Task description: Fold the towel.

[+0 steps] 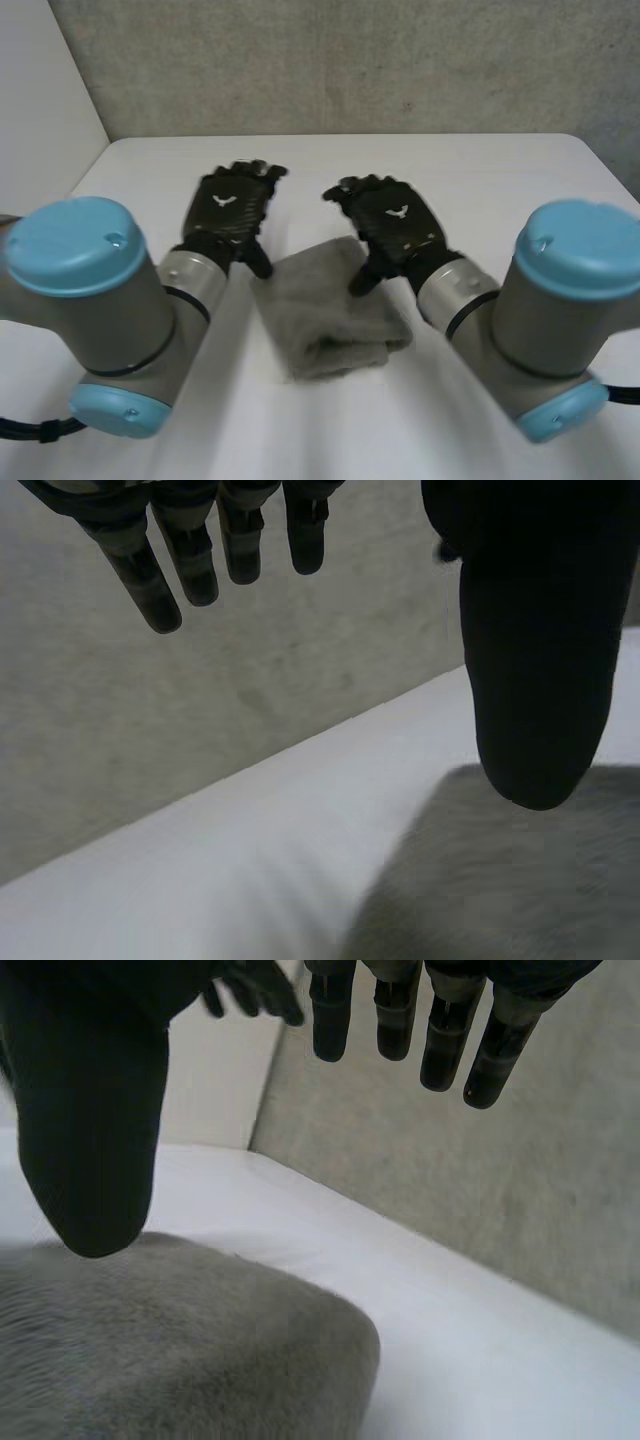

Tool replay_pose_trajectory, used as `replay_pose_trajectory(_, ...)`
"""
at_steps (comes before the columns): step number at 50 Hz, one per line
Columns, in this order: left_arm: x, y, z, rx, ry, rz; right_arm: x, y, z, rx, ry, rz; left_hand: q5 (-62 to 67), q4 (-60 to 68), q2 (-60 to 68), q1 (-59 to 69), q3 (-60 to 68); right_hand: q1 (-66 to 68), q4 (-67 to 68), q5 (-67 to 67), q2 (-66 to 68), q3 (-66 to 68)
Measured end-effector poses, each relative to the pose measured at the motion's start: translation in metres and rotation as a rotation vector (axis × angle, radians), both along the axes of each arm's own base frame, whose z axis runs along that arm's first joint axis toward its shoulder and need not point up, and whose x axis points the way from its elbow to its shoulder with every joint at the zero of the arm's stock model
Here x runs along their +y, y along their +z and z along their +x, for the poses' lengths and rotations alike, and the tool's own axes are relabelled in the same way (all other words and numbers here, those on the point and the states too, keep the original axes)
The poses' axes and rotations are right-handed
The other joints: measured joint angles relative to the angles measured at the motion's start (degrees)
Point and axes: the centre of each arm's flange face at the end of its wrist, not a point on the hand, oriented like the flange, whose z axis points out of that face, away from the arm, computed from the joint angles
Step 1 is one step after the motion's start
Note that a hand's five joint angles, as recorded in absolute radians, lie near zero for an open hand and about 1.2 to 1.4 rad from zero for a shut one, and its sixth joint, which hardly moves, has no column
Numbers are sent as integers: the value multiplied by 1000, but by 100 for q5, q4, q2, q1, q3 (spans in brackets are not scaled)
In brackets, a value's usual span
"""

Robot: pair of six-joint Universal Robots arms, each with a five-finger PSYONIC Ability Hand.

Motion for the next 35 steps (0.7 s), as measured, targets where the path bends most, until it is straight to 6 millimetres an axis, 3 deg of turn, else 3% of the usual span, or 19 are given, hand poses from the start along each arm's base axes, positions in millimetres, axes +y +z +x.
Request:
replay_pose_trajectory(1,5,-5,-7,17,-23,32,-9,-3,-6,-16,-21,78,1,109,42,76,42,0,0,0,0,0)
replay_pose_trajectory(9,22,-39,-20,23,-53,198,-22,-34,-9,67,-19,280,219,354,290,319,287,0,0,0,0,0)
replay_pose_trajectory(19,23,-74,-16,-38,-12,287,-29,-68,-5,196,3,338,237,375,315,348,310,0,0,0,0,0)
replay_pose_trajectory(29,23,-80,-13,-62,11,289,-43,-71,-12,287,-41,252,233,370,308,347,303,0,0,-48,2,0)
replay_pose_trajectory(35,19,-66,-15,-78,3,261,-52,-51,-21,290,-104,188,157,291,235,300,235,0,0,-49,2,0)
